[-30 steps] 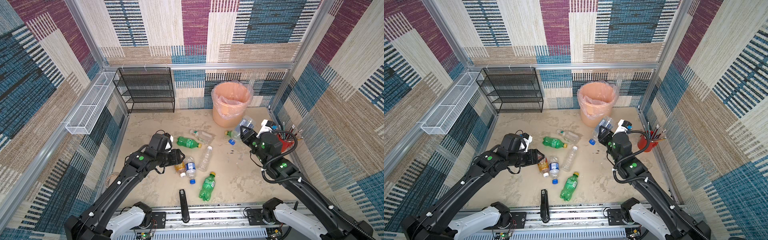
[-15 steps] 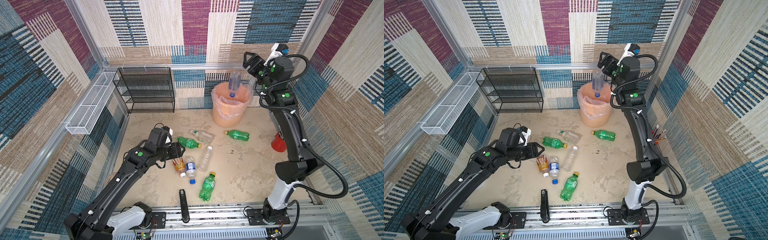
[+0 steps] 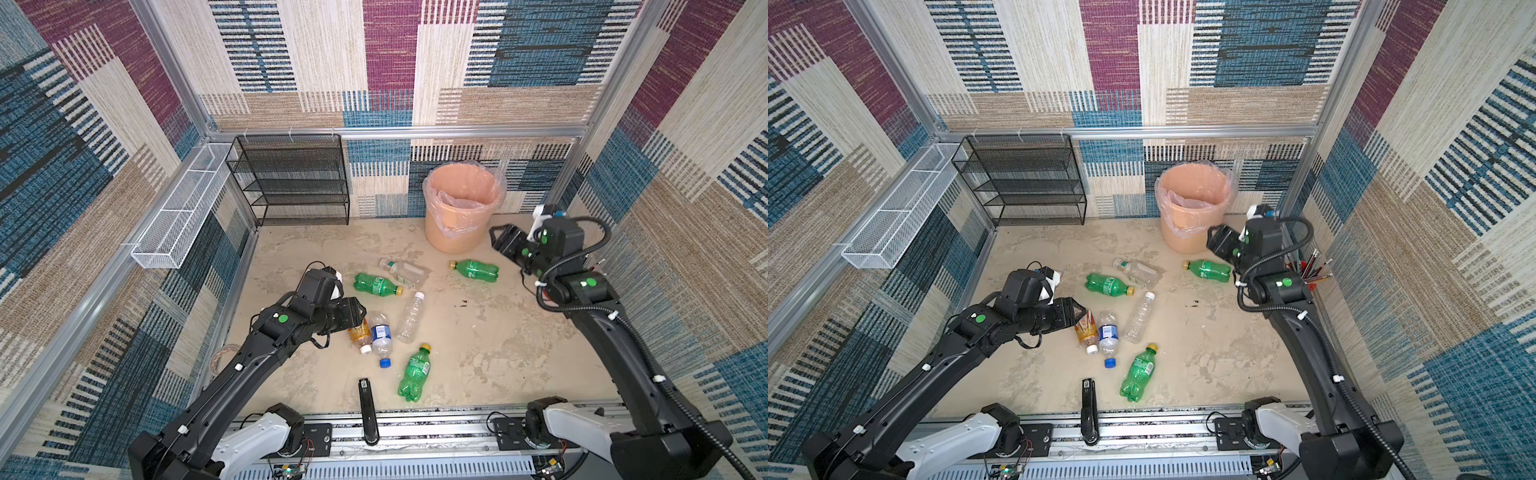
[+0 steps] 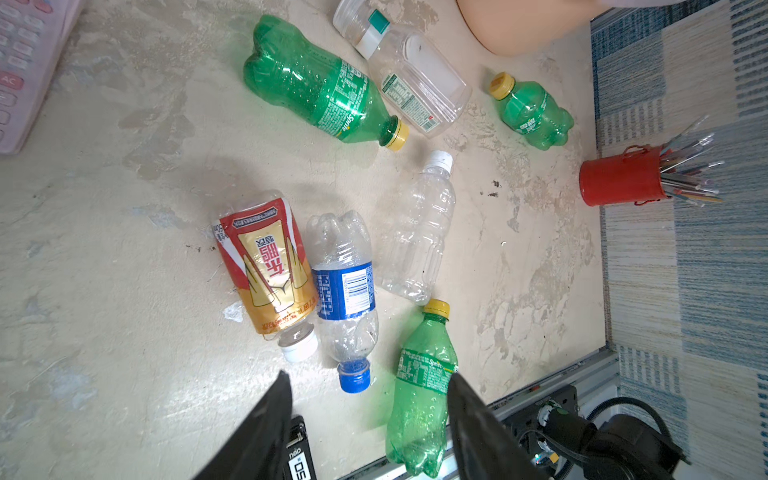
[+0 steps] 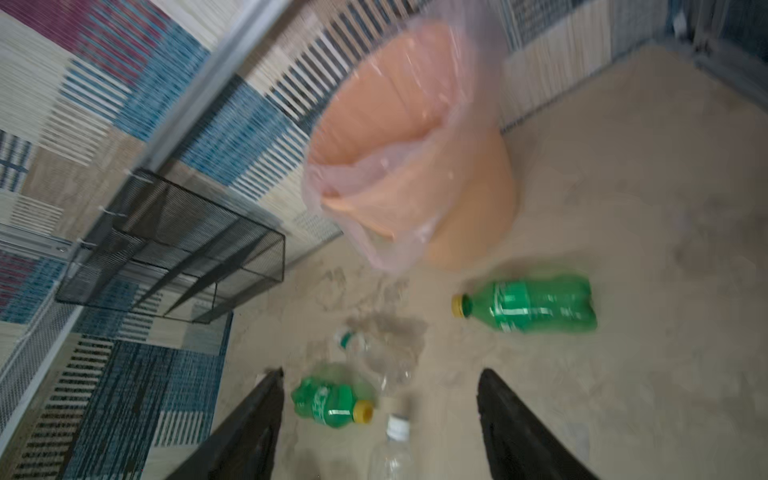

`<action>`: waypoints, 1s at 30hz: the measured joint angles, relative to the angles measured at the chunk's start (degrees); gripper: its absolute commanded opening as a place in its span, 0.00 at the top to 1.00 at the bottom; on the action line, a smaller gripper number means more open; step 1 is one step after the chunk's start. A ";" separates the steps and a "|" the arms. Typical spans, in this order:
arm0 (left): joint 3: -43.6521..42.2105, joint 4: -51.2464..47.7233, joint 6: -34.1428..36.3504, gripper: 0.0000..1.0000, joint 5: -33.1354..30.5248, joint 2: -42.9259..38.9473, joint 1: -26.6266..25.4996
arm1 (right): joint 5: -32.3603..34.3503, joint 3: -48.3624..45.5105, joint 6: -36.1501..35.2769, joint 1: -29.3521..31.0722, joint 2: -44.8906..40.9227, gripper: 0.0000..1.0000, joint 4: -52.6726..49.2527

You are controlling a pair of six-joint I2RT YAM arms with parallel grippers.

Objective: Throw the plastic bottles in the bin
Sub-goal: 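Move the right gripper back to the clear white-capped bottle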

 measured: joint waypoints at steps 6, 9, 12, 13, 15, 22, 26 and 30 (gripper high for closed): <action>0.24 1.05 -0.04 0.40 0.26 2.71 0.00 | -7.58 -12.26 5.44 6.97 0.81 0.25 -6.97; 0.33 1.36 -0.04 0.40 1.29 3.65 0.00 | -10.03 -15.02 7.28 12.57 2.16 0.25 -8.07; 0.33 1.25 -0.17 0.40 2.01 4.09 0.00 | -11.74 -17.03 9.57 16.37 2.71 0.26 -8.20; 0.24 1.27 -0.20 0.40 2.38 4.04 0.00 | -12.04 -17.16 10.25 17.29 3.02 0.26 -8.26; -0.37 1.29 -0.26 0.40 2.91 3.34 0.00 | -12.66 -17.09 10.95 19.04 4.15 0.26 -7.82; -3.98 1.11 -1.29 0.40 3.04 -0.61 0.00 | -12.90 -14.67 12.48 23.56 9.14 0.26 -7.50; -6.14 0.37 -1.75 0.40 3.13 -2.80 0.00 | -12.83 -13.18 13.29 25.07 11.91 0.26 -6.29; -7.74 -0.42 -2.01 0.39 3.23 -5.29 0.00 | -12.61 -10.21 13.51 26.97 16.00 0.25 -5.35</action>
